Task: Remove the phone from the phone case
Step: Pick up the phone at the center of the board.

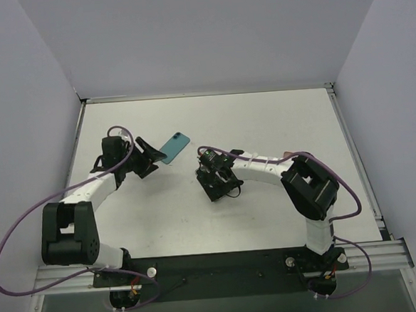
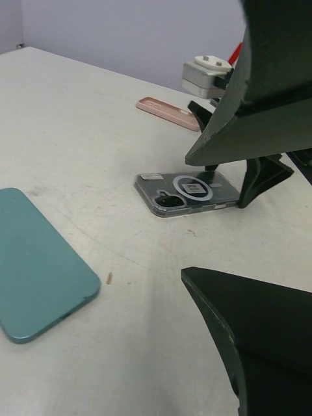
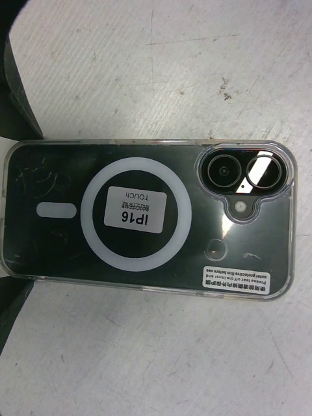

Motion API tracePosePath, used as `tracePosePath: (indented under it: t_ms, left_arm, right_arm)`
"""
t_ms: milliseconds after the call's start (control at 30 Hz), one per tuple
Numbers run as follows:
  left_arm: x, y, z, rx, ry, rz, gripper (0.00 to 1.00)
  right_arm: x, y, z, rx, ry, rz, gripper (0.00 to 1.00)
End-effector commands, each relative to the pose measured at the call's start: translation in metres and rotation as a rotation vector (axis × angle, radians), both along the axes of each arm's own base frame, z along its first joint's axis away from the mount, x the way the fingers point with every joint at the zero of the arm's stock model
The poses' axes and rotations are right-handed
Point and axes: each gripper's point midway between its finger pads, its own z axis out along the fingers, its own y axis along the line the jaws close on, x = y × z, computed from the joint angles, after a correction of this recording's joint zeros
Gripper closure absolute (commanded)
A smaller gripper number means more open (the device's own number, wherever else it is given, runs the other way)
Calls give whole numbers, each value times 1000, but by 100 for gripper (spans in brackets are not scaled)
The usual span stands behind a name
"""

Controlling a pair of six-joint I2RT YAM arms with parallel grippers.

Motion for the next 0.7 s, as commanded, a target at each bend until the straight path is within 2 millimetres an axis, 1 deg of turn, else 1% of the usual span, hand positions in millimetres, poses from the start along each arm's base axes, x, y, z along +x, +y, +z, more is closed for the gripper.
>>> tracePosePath:
  t_ms: [0,33,67,100,133,167,200,233,267,300,333,367,400,433,467,500,533,567,600,633,667]
  left_arm:
    - [-43,-7,-17,29,108,-2,26]
    - [-47,-9,-18,13,126,16,26]
    - [-53,-11,-22,14,154,30,26]
    - [-59,-17,-22,5,162,31,26]
    - [-69,-25,-28,-32,191,27,26]
    - [-68,-34,-23,-59,155,-1,26]
    - [-75,-48,-24,-68,159,-49,26]
    - [-79,-57,-23,-81,162,-77,26]
    - [-82,-64,-24,-82,168,-99,26]
    - [-86,-71,-29,-77,188,-116,26]
    - [-85,-81,-26,-86,170,-121,25]
    - [-84,-87,-27,-104,138,-127,25]
    - [-85,-90,-31,-120,140,-128,25]
    - [-88,-98,-31,-155,152,-135,25]
    - [-86,-103,-29,-177,130,-149,24]
    - [-87,-107,-37,-179,158,-158,24]
    - [-90,-111,-40,-186,172,-174,24]
    - [-90,-118,-40,-190,165,-193,24]
    - [-92,-123,-45,-190,180,-204,23]
    - [-92,-126,-47,-192,189,-202,23]
    - [-95,-135,-46,-192,179,-219,23]
  right_arm:
    - [-12,-16,-15,-56,43,-21,63]
    - [-16,-11,-14,-28,63,-20,68]
    - [-17,-9,-13,-17,67,-22,83]
    - [-19,-6,-9,10,70,-24,89]
    - [-21,-5,-7,27,73,-27,92]
    - [-22,-4,-4,46,76,-41,97]
    - [-23,3,5,99,72,-43,100]
    - [-28,-1,3,114,90,-58,100]
    - [-29,0,6,152,100,-91,100]
    - [-27,7,15,211,93,-99,100]
    - [-37,6,13,242,139,-106,100]
    - [-40,8,15,270,158,-125,100]
    - [-40,8,19,302,164,-138,100]
    - [-45,12,23,338,192,-134,100]
    - [-52,8,20,344,214,-143,100]
    - [-50,11,26,383,212,-157,100]
    - [-53,11,28,404,226,-163,100]
    - [-61,10,25,422,264,-166,100]
    - [-61,13,30,454,266,-169,100]
    - [-61,11,30,465,276,-178,100]
    - [-65,12,31,481,292,-173,100]
